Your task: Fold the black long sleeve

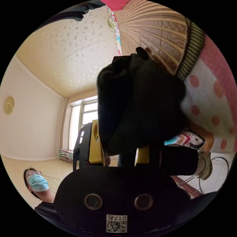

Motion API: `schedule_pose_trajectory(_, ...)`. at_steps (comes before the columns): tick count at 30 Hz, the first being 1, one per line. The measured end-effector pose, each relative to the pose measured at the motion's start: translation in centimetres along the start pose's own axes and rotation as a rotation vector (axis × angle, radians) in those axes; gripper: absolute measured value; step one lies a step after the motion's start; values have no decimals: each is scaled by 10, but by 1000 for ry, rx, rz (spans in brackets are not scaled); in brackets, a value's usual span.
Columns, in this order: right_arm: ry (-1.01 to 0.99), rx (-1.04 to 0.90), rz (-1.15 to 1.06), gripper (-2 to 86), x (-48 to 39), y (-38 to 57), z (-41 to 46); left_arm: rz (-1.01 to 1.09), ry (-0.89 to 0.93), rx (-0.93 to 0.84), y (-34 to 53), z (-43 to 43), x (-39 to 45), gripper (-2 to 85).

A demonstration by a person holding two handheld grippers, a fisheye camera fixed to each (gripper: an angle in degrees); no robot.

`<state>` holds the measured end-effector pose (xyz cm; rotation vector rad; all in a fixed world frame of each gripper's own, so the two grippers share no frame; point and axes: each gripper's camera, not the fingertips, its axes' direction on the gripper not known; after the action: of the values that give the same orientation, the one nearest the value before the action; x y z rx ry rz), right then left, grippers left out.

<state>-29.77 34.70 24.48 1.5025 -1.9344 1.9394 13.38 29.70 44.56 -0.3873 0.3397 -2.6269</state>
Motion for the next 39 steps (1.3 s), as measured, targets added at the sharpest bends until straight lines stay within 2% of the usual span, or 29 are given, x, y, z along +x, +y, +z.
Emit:
schedule_pose_trajectory(2,29,26,-84,78,-22,9,2,43,10,9,19,8,11,43)
schedule_pose_trajectory(4,87,23,-163,50,-50,14,6,84,-10,75,50,7,24,48)
schedule_pose_trajectory(8,269,-16,-411,23,-139,17,30,156,-216,154,94,-4,48,72)
schedule_pose_trajectory(12,327,37,-669,15,-228,1,35,147,-347,167,121,-2,36,119)
schedule_pose_trajectory(14,362,103,-821,15,-285,-16,21,123,-315,135,126,3,19,126)
schedule_pose_trajectory(18,453,280,-882,21,-332,-34,-25,99,-222,140,139,11,-23,133)
schedule_pose_trajectory(21,540,461,-752,33,-312,-37,-76,71,-198,153,139,19,-59,134)
schedule_pose_trajectory(23,694,590,-631,53,-268,-24,-110,55,-202,169,136,20,-79,135)
schedule_pose_trajectory(26,933,677,-453,97,-200,9,-126,29,-259,229,128,10,-108,151)
schedule_pose_trajectory(29,1119,783,-502,124,-172,72,-92,31,-414,318,113,-15,-123,170)
schedule_pose_trajectory(30,1172,827,-512,132,-171,85,-79,35,-515,350,103,-25,-124,174)
schedule_pose_trajectory(32,1309,936,-626,158,-168,126,-10,27,-681,401,85,-37,-127,184)
schedule_pose_trajectory(34,1301,892,-730,163,-159,134,47,-9,-829,439,58,-43,-142,221)
schedule_pose_trajectory(36,1282,739,-802,169,-141,120,109,-61,-861,473,39,-41,-163,248)
schedule_pose_trajectory(38,1341,443,-796,177,-104,69,191,-106,-852,484,21,-36,-186,258)
schedule_pose_trajectory(39,1363,368,-790,178,-93,54,211,-131,-834,480,10,-33,-200,261)
